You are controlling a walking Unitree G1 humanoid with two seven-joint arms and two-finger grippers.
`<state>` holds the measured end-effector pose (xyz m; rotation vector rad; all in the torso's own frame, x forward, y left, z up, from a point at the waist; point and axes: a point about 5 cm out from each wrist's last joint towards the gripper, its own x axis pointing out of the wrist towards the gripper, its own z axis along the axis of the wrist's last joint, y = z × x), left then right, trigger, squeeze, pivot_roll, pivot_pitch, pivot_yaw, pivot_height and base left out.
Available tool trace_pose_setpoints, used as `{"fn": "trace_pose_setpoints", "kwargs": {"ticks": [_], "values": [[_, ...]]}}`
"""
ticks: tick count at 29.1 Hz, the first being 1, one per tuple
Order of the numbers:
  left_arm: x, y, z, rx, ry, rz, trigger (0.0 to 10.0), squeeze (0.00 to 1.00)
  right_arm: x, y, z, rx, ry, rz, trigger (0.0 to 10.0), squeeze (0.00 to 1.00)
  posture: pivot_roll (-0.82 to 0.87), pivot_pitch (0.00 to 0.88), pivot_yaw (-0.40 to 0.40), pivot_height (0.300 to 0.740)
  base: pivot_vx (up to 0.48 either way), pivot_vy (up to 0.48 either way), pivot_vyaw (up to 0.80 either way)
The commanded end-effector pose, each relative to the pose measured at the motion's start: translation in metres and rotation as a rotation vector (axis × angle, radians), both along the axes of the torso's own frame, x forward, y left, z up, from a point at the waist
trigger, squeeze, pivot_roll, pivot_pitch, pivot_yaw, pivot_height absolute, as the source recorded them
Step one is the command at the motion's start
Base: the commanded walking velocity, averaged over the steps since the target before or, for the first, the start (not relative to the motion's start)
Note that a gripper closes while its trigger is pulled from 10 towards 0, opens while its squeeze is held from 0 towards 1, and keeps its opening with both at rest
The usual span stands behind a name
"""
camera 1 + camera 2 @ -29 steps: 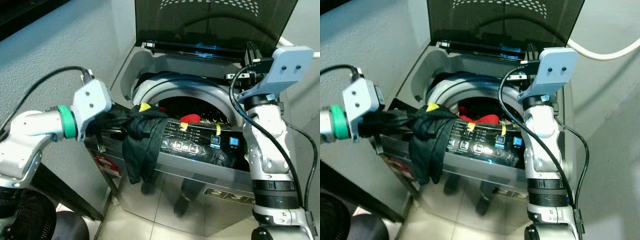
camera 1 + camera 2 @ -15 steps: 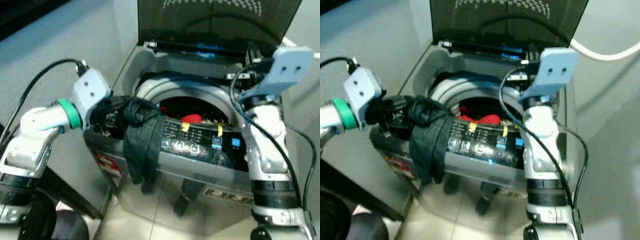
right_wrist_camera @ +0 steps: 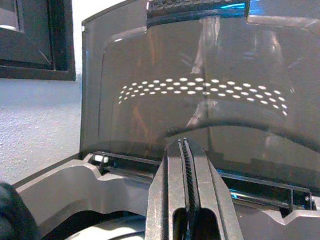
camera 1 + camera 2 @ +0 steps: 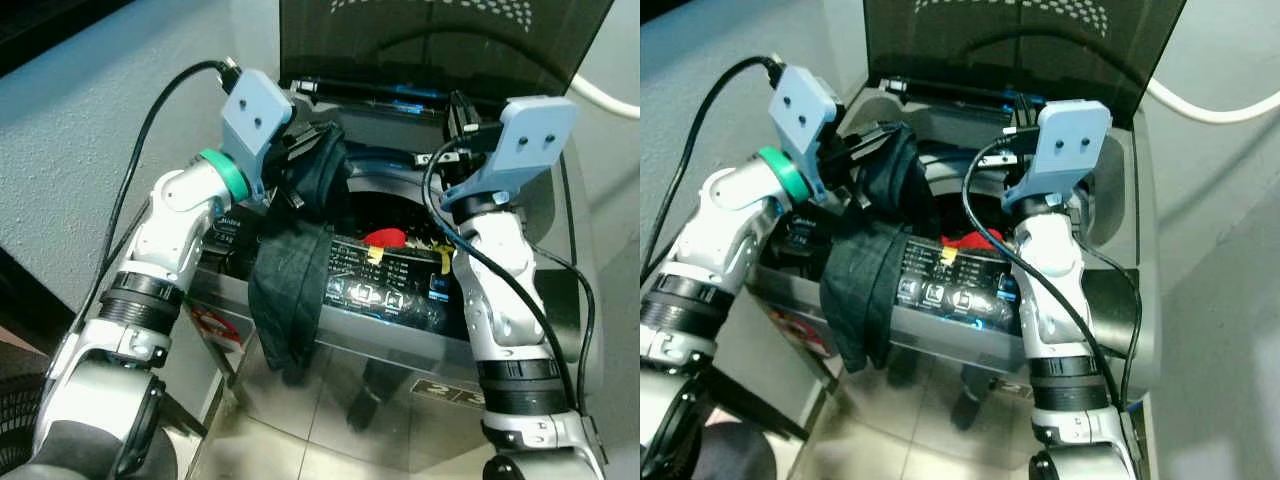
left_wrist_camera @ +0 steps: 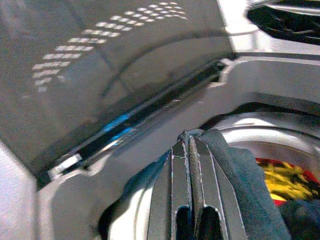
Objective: Clothes washing
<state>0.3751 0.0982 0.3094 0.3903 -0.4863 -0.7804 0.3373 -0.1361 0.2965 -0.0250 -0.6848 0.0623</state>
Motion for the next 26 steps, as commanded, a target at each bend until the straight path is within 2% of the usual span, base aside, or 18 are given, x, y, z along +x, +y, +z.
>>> {"fn": "trace_pose_setpoints", "kwargs": {"ticks": [1, 6, 9, 15, 17, 18, 19, 20, 21, 24, 25, 26], "values": [[0.001, -0.007, 0.001, 0.033, 0.004, -0.045, 10.0, 1.0, -0.003, -0.002, -0.001, 0.001, -0.009, -0.007, 10.0, 0.0, 0.11, 0.076, 0.076, 0.74, 0.0, 0.0, 0.0], [0.0, -0.008, -0.001, 0.056, 0.002, -0.092, 10.0, 1.0, -0.004, -0.002, -0.002, 0.004, -0.011, -0.013, 10.0, 0.0, 0.11, 0.073, 0.082, 0.74, 0.0, 0.0, 0.0], [-0.011, -0.003, -0.005, 0.097, -0.003, -0.156, 10.0, 1.0, -0.004, -0.003, -0.002, 0.007, -0.013, -0.017, 10.0, 0.0, 0.11, 0.077, 0.086, 0.74, 0.0, 0.0, 0.0], [-0.023, 0.005, -0.006, 0.132, -0.006, -0.206, 10.0, 1.0, -0.005, -0.003, -0.002, 0.008, -0.014, -0.019, 10.0, 0.0, 0.12, 0.081, 0.087, 0.74, 0.0, 0.0, 0.0], [-0.042, 0.021, -0.007, 0.163, 0.005, -0.236, 10.0, 1.0, -0.005, -0.003, -0.003, 0.009, -0.01, -0.019, 10.0, 0.0, 0.13, 0.09, 0.085, 0.74, 0.0, 0.0, 0.0], [-0.054, 0.03, -0.009, 0.207, 0.019, -0.258, 10.0, 1.0, -0.005, -0.003, -0.004, 0.009, -0.008, -0.018, 10.0, 0.0, 0.14, 0.093, 0.084, 0.74, 0.0, 0.0, 0.0], [-0.054, 0.03, -0.009, 0.207, 0.019, -0.258, 10.0, 1.0, -0.005, -0.003, -0.004, 0.009, -0.008, -0.018, 10.0, 0.0, 0.14, 0.093, 0.084, 0.74, 0.0, 0.0, 0.0], [-0.062, 0.034, -0.011, 0.24, 0.031, -0.275, 10.0, 0.47, -0.004, -0.003, -0.004, 0.01, -0.007, -0.017, 10.0, 0.0, 0.14, 0.093, 0.084, 0.74, 0.0, 0.0, 0.0], [-0.071, 0.04, -0.015, 0.286, 0.05, -0.29, 10.0, 0.0, -0.004, -0.002, -0.004, 0.01, -0.006, -0.015, 10.0, 0.0, 0.15, 0.097, 0.082, 0.74, 0.0, 0.0, 0.0], [-0.088, 0.049, -0.025, 0.371, 0.111, -0.322, 10.0, 0.0, -0.004, -0.001, -0.004, 0.01, -0.006, -0.01, 10.0, 0.0, 0.16, 0.1, 0.08, 0.74, 0.0, 0.0, 0.0], [-0.088, 0.049, -0.025, 0.371, 0.111, -0.322, 10.0, 0.0, -0.004, -0.001, -0.004, 0.01, -0.006, -0.01, 10.0, 0.0, 0.16, 0.1, 0.08, 0.74, 0.0, 0.0, 0.0], [-0.094, 0.053, -0.03, 0.402, 0.144, -0.329, 10.0, 0.0, -0.003, -0.001, -0.004, 0.011, -0.006, -0.008, 10.0, 0.0, 0.16, 0.102, 0.08, 0.74, 0.0, 0.0, 0.0]]}}
